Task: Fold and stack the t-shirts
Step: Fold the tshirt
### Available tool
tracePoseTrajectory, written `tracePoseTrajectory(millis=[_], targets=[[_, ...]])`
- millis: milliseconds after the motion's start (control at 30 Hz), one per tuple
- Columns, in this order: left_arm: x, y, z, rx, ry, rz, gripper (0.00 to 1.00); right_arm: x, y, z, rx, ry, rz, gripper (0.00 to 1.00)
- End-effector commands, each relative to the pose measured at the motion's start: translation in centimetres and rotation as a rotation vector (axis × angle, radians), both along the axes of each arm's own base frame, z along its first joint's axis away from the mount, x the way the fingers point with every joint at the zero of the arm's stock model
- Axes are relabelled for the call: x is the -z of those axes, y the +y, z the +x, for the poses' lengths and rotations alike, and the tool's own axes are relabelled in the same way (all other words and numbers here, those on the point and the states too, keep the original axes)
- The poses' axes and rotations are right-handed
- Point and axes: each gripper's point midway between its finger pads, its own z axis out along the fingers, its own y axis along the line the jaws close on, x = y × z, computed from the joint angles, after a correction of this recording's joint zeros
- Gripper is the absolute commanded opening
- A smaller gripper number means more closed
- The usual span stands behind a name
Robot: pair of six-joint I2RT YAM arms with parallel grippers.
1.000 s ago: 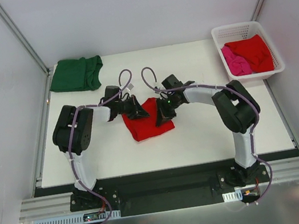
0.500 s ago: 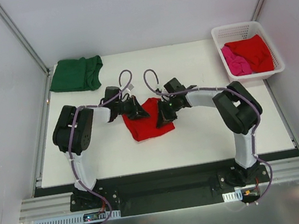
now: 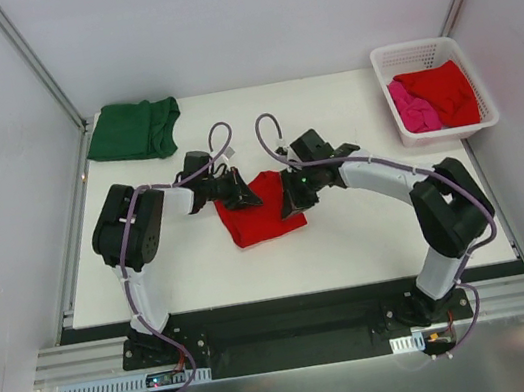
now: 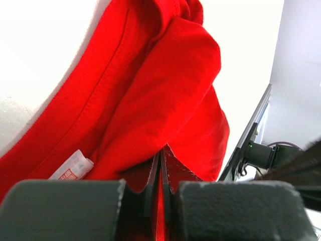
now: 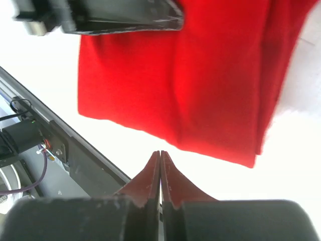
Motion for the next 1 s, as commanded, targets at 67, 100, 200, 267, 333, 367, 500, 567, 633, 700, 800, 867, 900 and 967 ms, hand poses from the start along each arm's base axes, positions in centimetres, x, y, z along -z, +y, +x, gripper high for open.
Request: tracePoseTrajectory(millis=[67,100,200,267,333,367,500,567,633,700,800,867,900,967], targets=[[0.8,0.7,0.2,-0.008,-0.007,0.022,0.00,-1.9,2.1,-1.4,-0.061,-0.068,0.049,0.01],[0.8,0.7,0.2,-0.009,-0.007,0.021,0.00,-2.1,2.8,-1.6,-0.080,-0.071,0.077,0.01],[0.8,0.7,0.3,-0.008,-0.008,0.021,0.00,-2.2,4.5,-2.1,-0.103,-0.076,0.130,0.01],[0.7,0.6,0.3,-0.006,-0.010,0.018,0.00,-2.5,5.5,-1.8,-0.107,-0.108,0.171,0.01],[0.8,0.6,0.3,-0.008,-0.008,0.019,0.00,-2.3,6.0,-1.7,-0.098,-0.099,0.188,0.01],[0.8,0.6,0.3,-0.006,-0.007,0.017,0.00,-2.3,6.6,-1.3,-0.098,-0.105,0.208,0.01],[0.8,0.6,0.3,-0.006,-0.009,0.015,0.00,-1.6,7.9,-0.5,-0.091,-0.123,0.239,0.01],[0.9,0.6,0.2,-0.007,-0.008,0.016,0.00,-1.7,8.6,-0.1,-0.094,-0.125,0.268,0.01],[0.8,0.6,0.2,-0.006,-0.010,0.016,0.00,-1.0,8.9,-0.1,-0.098,-0.118,0.275,0.01],[0.8,0.7,0.2,-0.008,-0.012,0.019,0.00,-0.4,9.3,-0.1,-0.107,-0.117,0.281,0.01],[0.9,0.8,0.1,-0.008,-0.010,0.020,0.00,1.2,9.0,-0.4,-0.104,-0.101,0.251,0.01],[0.9,0.9,0.1,-0.010,-0.009,0.021,0.00,1.9,8.8,-0.7,-0.102,-0.102,0.231,0.01],[0.9,0.9,0.2,-0.010,-0.012,0.021,0.00,2.6,8.5,-1.0,-0.102,-0.091,0.217,0.01],[0.8,1.0,0.3,-0.013,-0.012,0.021,0.00,3.5,8.2,-1.2,-0.097,-0.084,0.191,0.01]])
